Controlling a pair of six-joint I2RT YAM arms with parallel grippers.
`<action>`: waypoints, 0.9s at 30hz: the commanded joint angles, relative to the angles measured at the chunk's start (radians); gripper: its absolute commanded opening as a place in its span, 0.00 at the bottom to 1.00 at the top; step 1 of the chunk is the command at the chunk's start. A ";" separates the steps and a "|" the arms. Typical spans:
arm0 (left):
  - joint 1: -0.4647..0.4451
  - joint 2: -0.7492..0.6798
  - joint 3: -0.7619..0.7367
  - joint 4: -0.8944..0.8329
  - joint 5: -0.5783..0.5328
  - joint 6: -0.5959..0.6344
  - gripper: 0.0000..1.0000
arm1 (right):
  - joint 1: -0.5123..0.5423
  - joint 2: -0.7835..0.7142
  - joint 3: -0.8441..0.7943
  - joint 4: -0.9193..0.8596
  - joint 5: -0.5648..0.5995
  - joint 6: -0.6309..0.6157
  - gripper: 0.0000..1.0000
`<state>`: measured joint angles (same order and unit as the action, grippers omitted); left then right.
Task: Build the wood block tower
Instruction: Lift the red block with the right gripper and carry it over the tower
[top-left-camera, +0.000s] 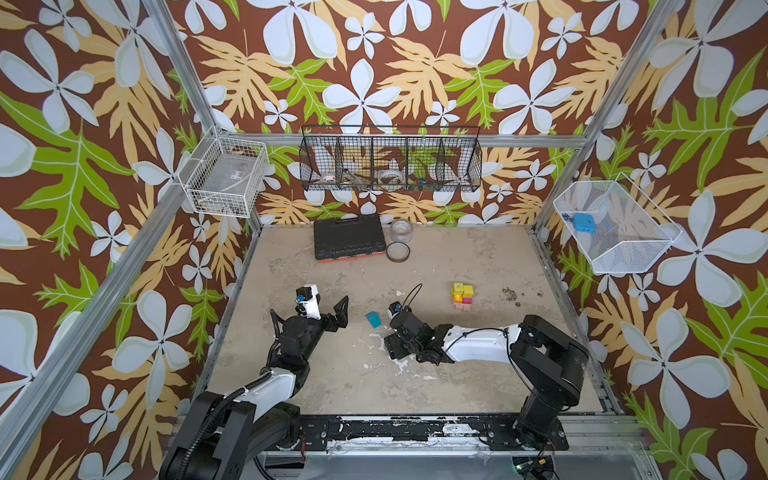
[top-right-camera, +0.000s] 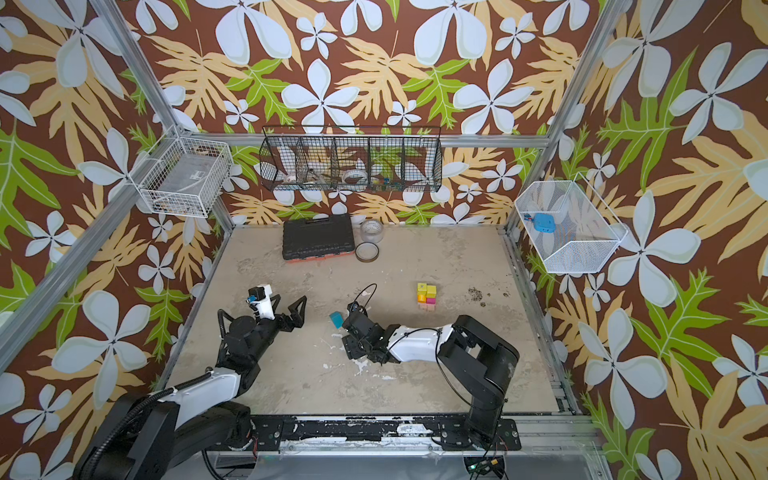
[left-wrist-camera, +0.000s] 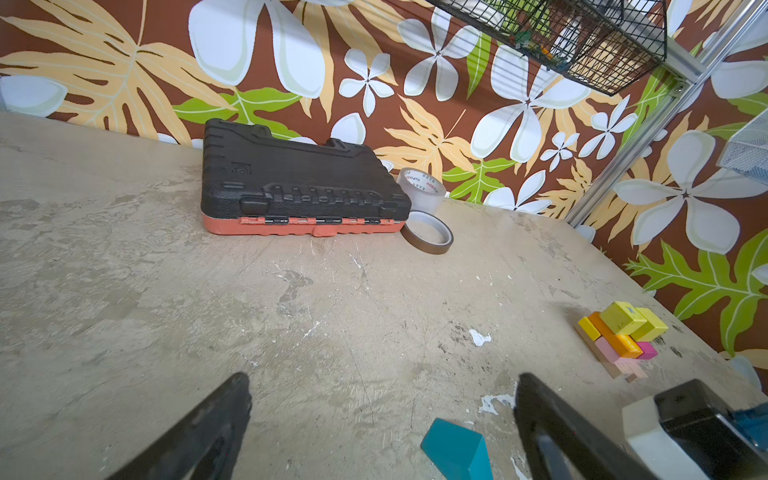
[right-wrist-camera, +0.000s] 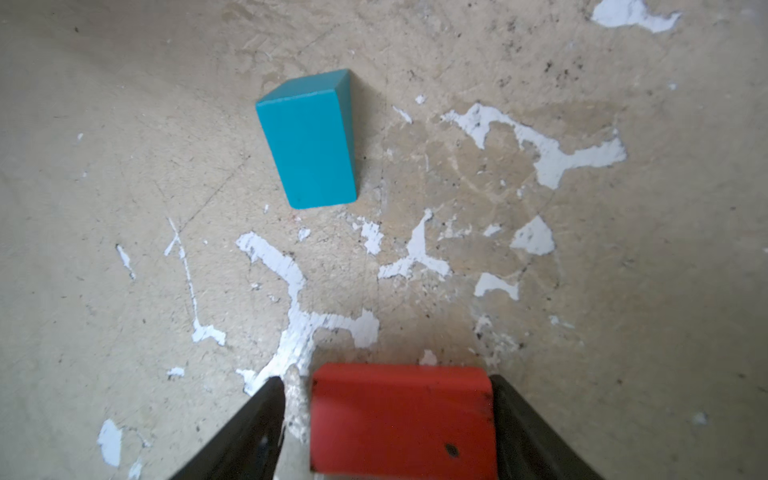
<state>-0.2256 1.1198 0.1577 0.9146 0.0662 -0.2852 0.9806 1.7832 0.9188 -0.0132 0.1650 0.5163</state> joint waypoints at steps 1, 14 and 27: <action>0.001 0.003 0.008 0.020 0.012 -0.001 1.00 | 0.025 0.013 0.026 -0.088 0.121 0.025 0.75; 0.000 0.002 0.008 0.019 0.018 0.000 1.00 | 0.058 0.037 0.041 -0.123 0.162 0.050 0.53; 0.000 -0.018 -0.019 0.059 0.093 0.007 1.00 | 0.056 -0.175 0.007 -0.184 0.239 0.090 0.33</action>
<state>-0.2256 1.1038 0.1417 0.9234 0.1230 -0.2848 1.0382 1.6512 0.9279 -0.1524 0.3401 0.5804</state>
